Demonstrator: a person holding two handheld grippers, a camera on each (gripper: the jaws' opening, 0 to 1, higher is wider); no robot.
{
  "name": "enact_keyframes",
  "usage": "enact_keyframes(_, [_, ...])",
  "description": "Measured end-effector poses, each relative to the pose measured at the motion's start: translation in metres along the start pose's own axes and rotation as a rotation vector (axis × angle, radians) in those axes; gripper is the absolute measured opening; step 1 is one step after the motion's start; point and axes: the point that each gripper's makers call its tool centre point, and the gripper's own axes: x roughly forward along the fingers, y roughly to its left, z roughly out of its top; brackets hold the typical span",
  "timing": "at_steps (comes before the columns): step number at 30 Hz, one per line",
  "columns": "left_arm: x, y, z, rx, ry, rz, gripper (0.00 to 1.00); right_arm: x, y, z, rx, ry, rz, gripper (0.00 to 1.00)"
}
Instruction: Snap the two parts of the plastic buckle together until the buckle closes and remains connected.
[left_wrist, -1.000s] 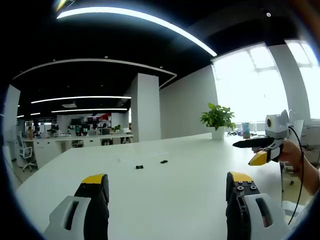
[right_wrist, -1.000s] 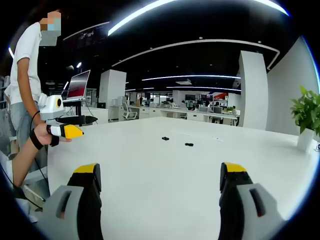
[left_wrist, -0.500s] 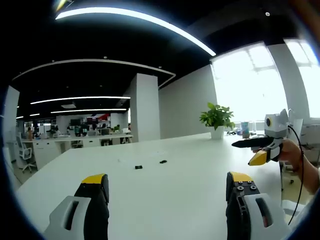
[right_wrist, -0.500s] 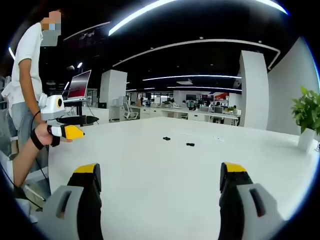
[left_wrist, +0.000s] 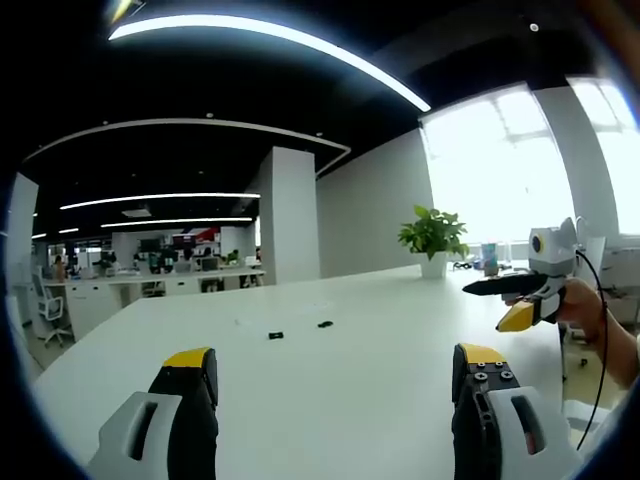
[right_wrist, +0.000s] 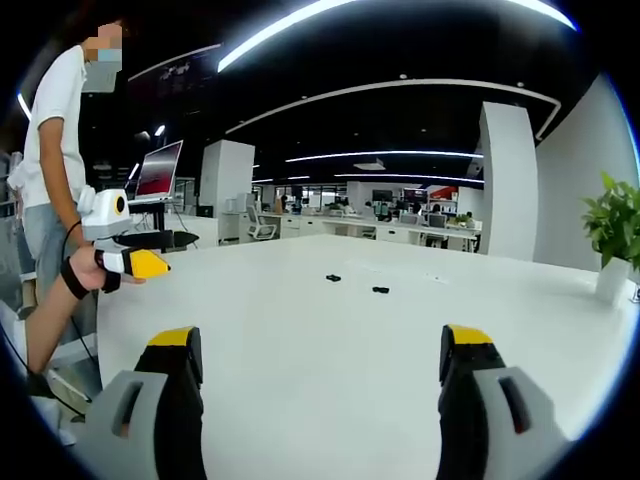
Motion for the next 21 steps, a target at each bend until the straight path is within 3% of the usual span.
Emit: enact_keyframes(21, [0.0005, -0.0017, -0.0004, 0.003, 0.005, -0.003, 0.99, 0.0003, 0.0014, 0.0, 0.004, -0.002, 0.002, 0.99])
